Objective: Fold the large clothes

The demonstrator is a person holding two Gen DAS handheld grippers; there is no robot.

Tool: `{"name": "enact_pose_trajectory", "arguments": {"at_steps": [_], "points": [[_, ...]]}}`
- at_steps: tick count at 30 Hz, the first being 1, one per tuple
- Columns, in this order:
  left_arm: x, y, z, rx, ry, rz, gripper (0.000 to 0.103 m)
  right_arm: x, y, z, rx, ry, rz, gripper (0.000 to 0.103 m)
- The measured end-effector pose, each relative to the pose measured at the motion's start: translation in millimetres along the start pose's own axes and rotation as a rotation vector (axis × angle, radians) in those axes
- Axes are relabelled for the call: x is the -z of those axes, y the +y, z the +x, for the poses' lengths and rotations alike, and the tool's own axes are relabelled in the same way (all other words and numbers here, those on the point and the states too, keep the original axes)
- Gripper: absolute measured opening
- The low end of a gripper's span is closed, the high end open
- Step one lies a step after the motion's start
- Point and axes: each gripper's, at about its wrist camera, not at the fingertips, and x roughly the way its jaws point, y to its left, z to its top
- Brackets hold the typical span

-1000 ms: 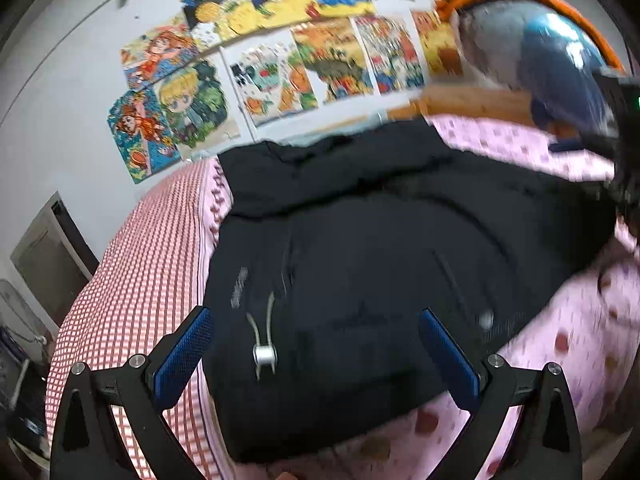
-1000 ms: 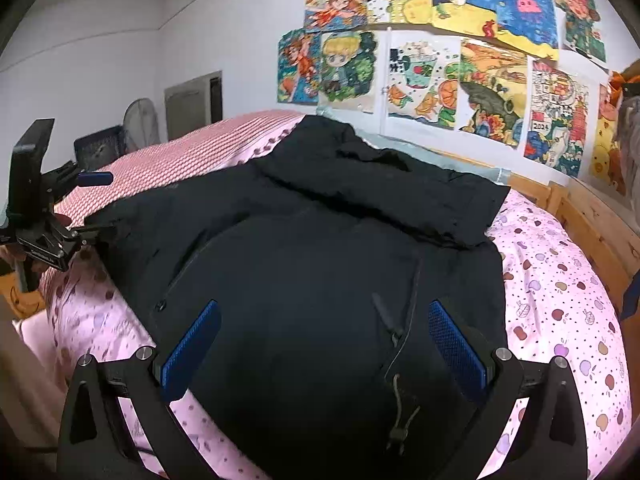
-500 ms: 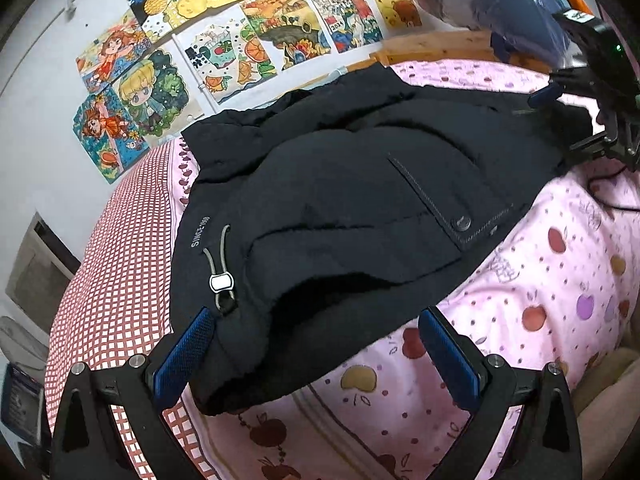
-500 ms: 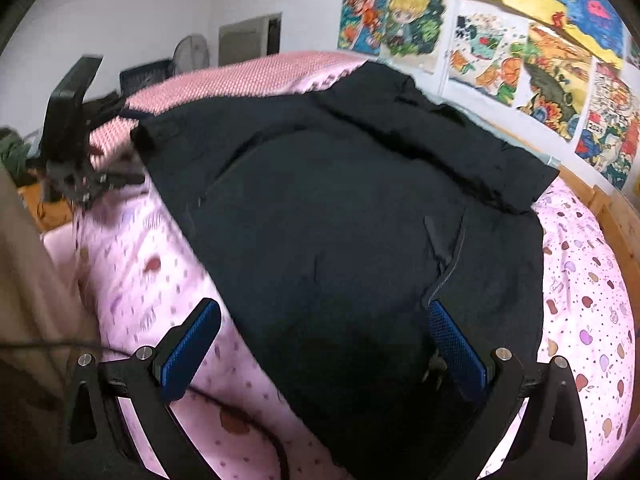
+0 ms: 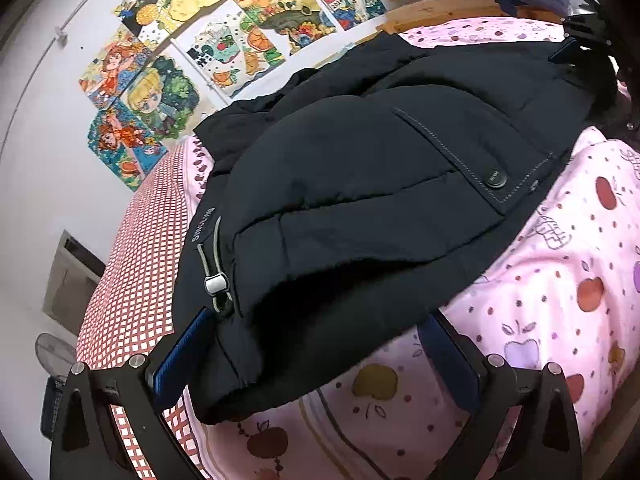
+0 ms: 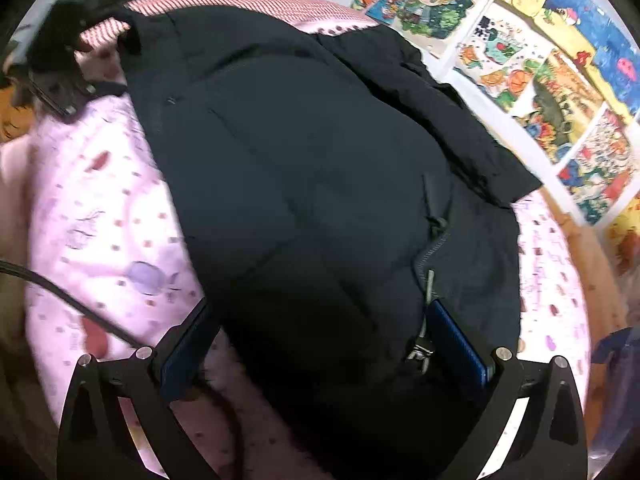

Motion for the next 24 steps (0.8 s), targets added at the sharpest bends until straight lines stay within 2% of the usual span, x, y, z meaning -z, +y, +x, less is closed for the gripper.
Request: {"name": "enact_pose_trajectory", "arguments": {"at_steps": [5, 11, 14, 17, 24], "points": [[-3, 6, 1, -0.031, -0.027, -0.025, 0.103, 2, -8, -6, 0.054, -0.033, 0.046, 0.101], [-10, 13, 6, -0.074, -0.038, -0.065, 0.103, 16, -26, -16, 0.136, -0.120, 0.198, 0.101], [-10, 14, 8, -0.088, -0.050, -0.093, 0.103, 30, -34, -17, 0.105, -0.200, 0.308, 0.101], [-10, 14, 10, -0.109, -0.057, -0.110, 0.103, 39, -39, -16, 0.087, -0.231, 0.366, 0.101], [-6, 8, 18, -0.133, -0.064, -0.140, 0.103, 47, -38, -10, 0.155, -0.262, 0.394, 0.101]]}}
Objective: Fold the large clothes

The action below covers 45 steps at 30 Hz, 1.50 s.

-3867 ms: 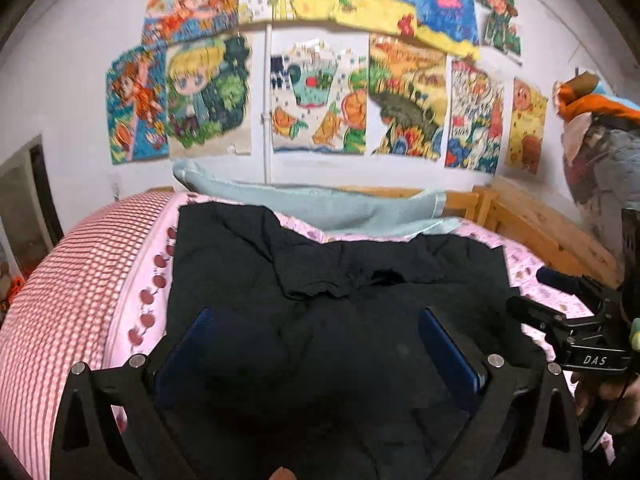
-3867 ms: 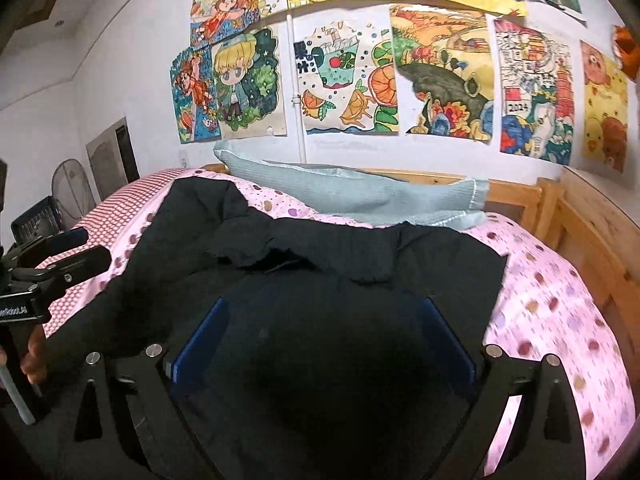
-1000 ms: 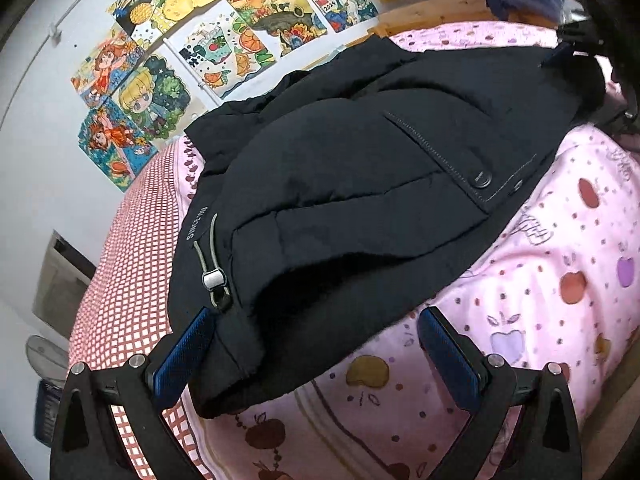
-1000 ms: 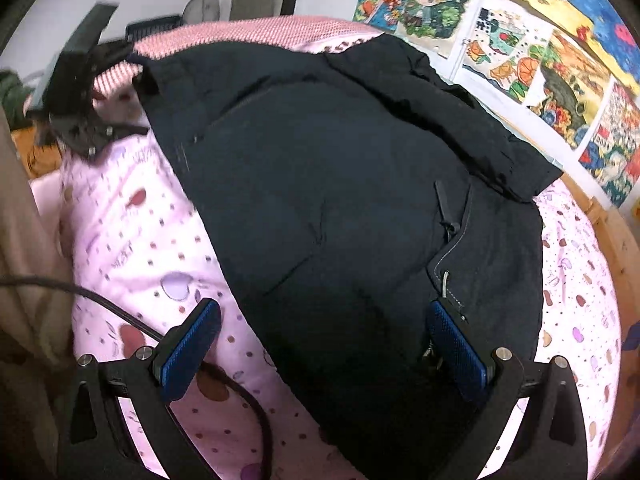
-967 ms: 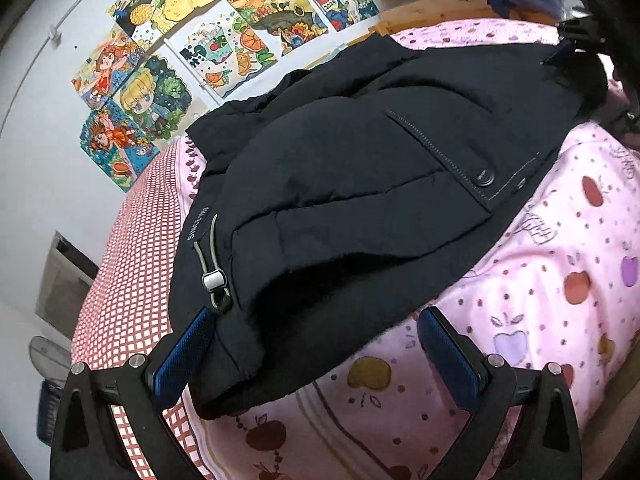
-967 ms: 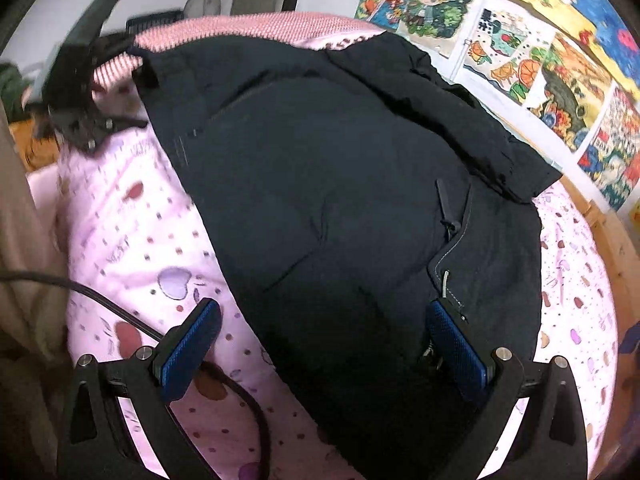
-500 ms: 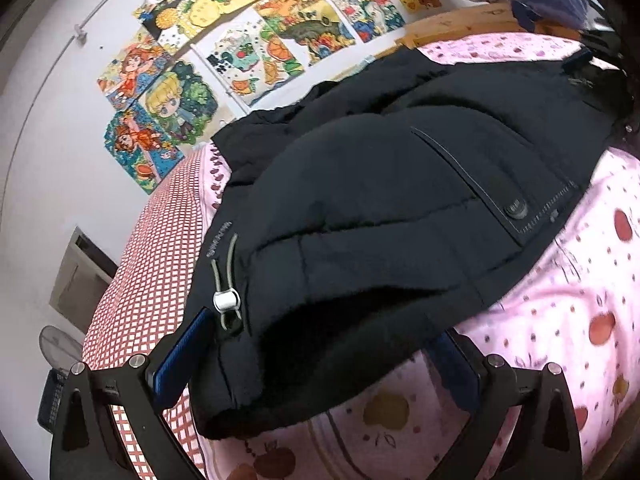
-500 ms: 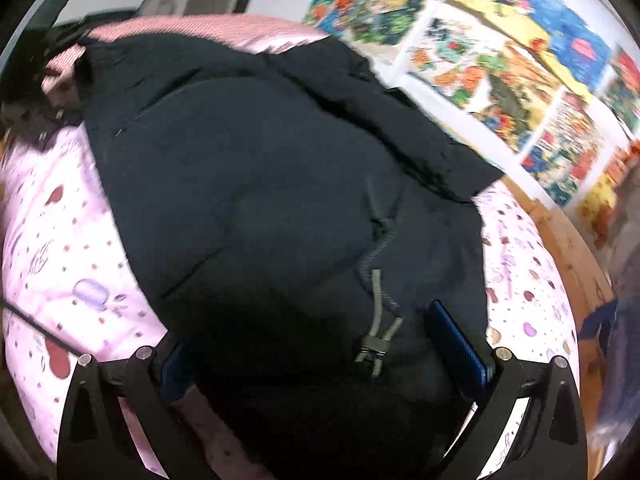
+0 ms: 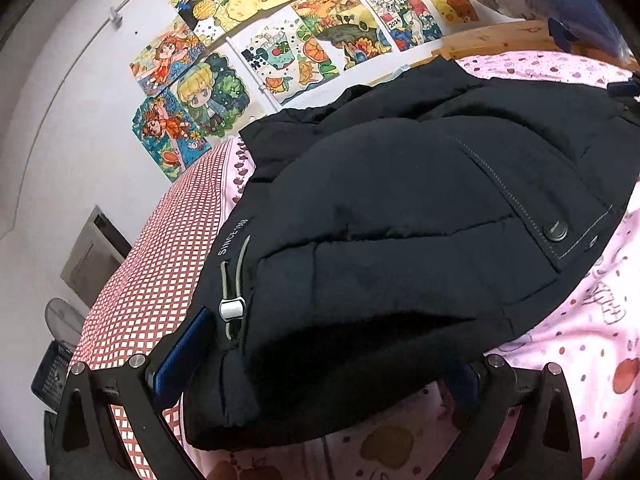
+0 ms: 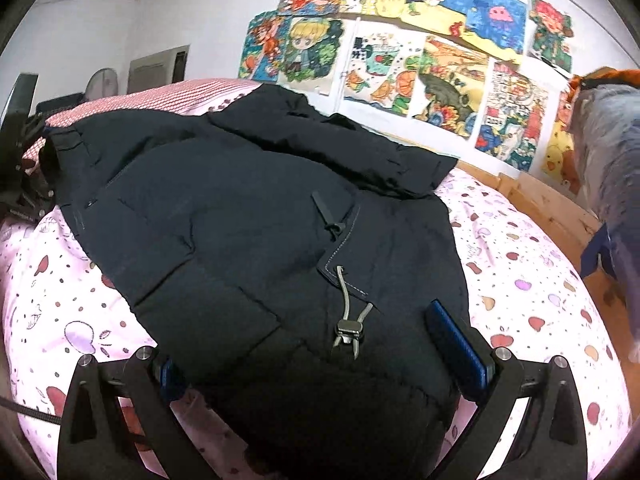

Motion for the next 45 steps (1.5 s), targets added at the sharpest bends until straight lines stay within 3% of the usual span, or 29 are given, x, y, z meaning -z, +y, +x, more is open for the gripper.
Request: {"name": "enact_pose_trajectory", "arguments": {"at_steps": [4, 9, 14, 16, 21, 25, 26, 29, 35, 36, 45], "points": [[-3, 0, -4, -0.027, -0.019, -0.002, 0.102, 4, -2, -8, 0.055, -0.033, 0.036, 0.099], [-12, 4, -20, -0.046, -0.091, 0.008, 0.094, 7, -6, -16, 0.065, -0.079, 0.076, 0.084], [-20, -2, -28, -0.040, -0.122, 0.059, 0.070, 4, -2, -16, 0.074, -0.110, 0.077, 0.075], [-22, -4, -29, -0.030, -0.120, 0.068, 0.064, 4, 0, -17, 0.079, -0.115, 0.073, 0.067], [-25, 0, -28, 0.026, -0.104, 0.020, 0.051, 4, 3, -19, 0.062, -0.135, 0.072, 0.053], [-27, 1, -27, 0.080, -0.092, -0.004, 0.030, 3, 3, -14, 0.023, -0.103, 0.122, 0.033], [-28, 1, -27, 0.082, -0.092, 0.002, 0.027, 2, 2, -12, 0.010, -0.096, 0.148, 0.033], [-32, 1, -24, 0.087, -0.088, -0.001, 0.022, -1, 4, -5, 0.033, -0.085, 0.185, 0.031], [-48, 15, -28, 0.164, -0.090, -0.089, 0.014, -3, 3, -2, 0.024, -0.090, 0.223, 0.016], [-49, 17, -29, 0.173, -0.091, -0.099, 0.013, -4, 4, -3, 0.024, -0.097, 0.222, 0.007], [-44, 27, -36, 0.185, -0.115, -0.155, 0.009, -7, 18, -14, 0.061, -0.135, 0.269, 0.008]]}}
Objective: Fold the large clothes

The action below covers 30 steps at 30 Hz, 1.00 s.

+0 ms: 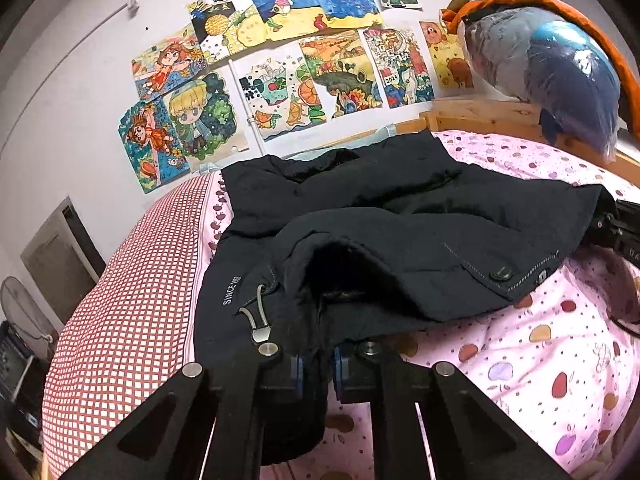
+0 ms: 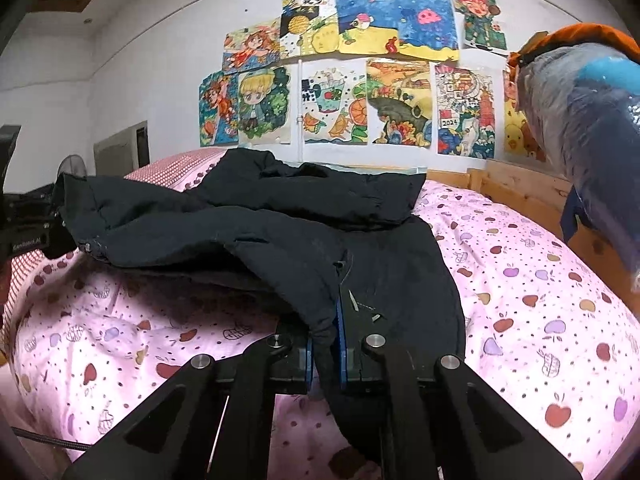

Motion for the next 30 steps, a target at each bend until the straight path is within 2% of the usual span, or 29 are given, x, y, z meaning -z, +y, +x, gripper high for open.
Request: {"name": "enact_pose_trajectory", "arguments": {"at_steps": [15, 30], "points": [[0, 3, -39, -0.004, -0.042, 0.018, 0.008, 0, 7, -38, 0.023, -0.130, 0.065, 0.007], [1, 11, -69, 0.020, -0.076, 0.000, 0.008, -10, 7, -72, 0.022, -0.168, 0.086, 0.007]]}}
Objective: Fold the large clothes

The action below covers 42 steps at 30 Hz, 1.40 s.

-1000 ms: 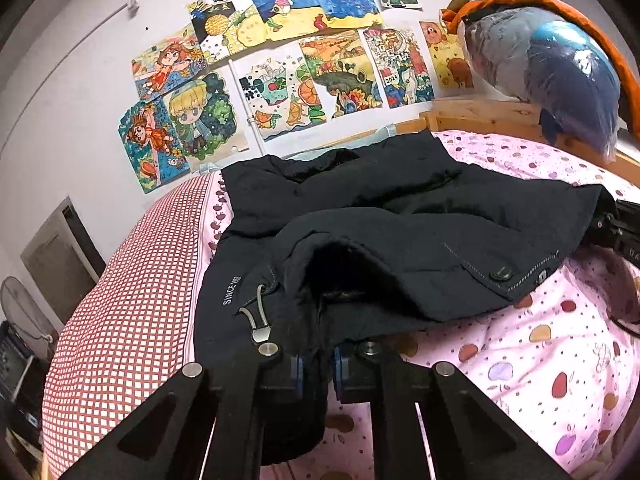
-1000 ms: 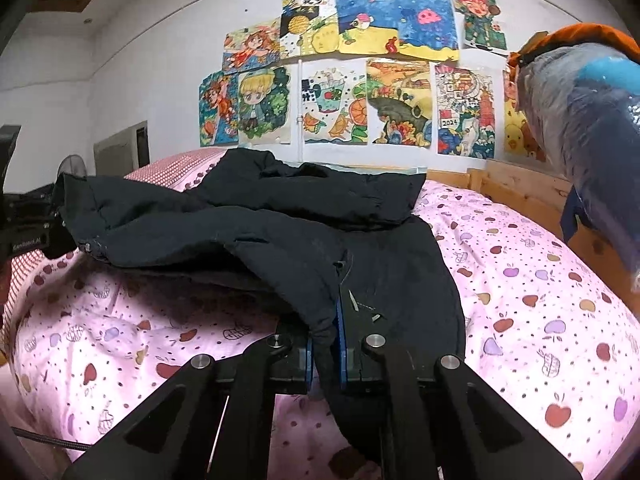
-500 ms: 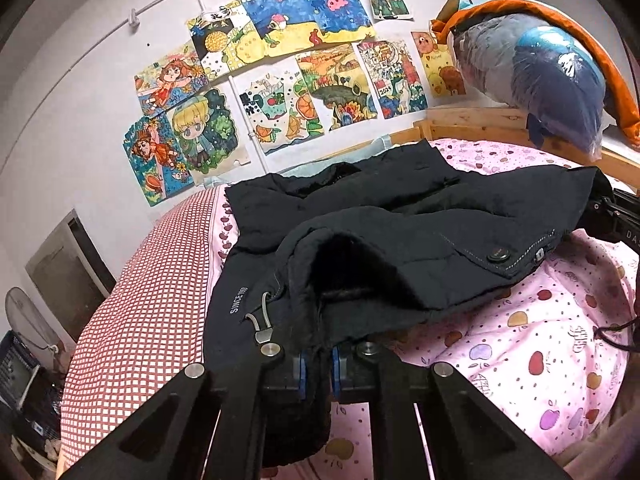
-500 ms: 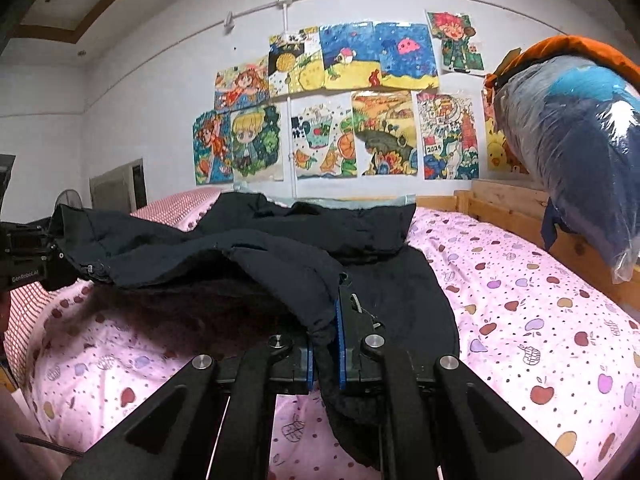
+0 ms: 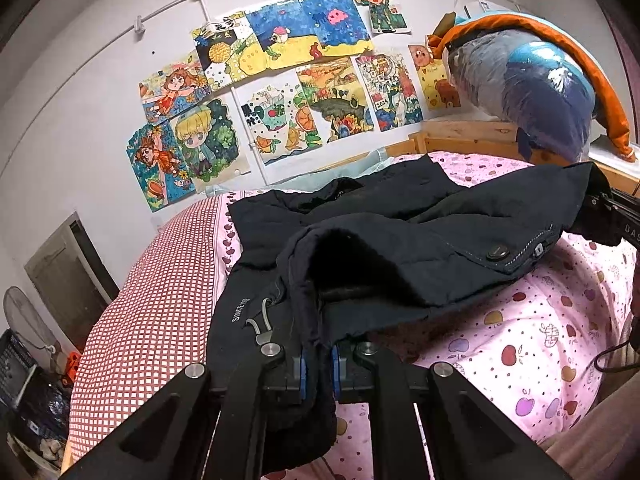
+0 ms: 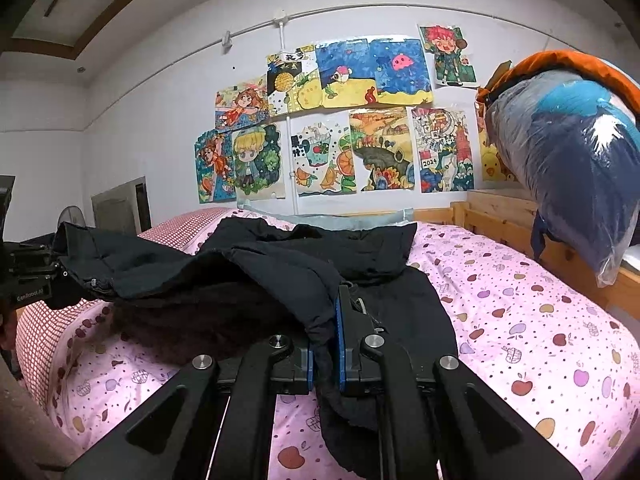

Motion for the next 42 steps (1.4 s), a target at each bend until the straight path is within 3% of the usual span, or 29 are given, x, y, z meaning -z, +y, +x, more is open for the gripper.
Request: {"name": "enact_pose_trajectory", "arguments": {"at_steps": [8, 15, 23, 34, 42], "points": [[-18, 7, 4, 0.007, -0.025, -0.013, 0.008, -28, -1, 13, -0.001, -0.019, -0.036, 0.007], [-53, 20, 20, -0.004, -0.057, -0.024, 0.008, -68, -2, 39, -0.014, -0.050, -0.091, 0.007], [-92, 35, 52, -0.043, -0.041, -0.063, 0.008, -105, -3, 79, -0.039, -0.073, -0.129, 0.007], [-137, 59, 118, -0.084, -0.042, -0.118, 0.008, -142, 2, 154, -0.021, -0.070, -0.180, 0.007], [-157, 63, 189, -0.143, -0.049, -0.095, 0.008, -153, 3, 226, 0.011, -0.046, -0.204, 0.007]]}}
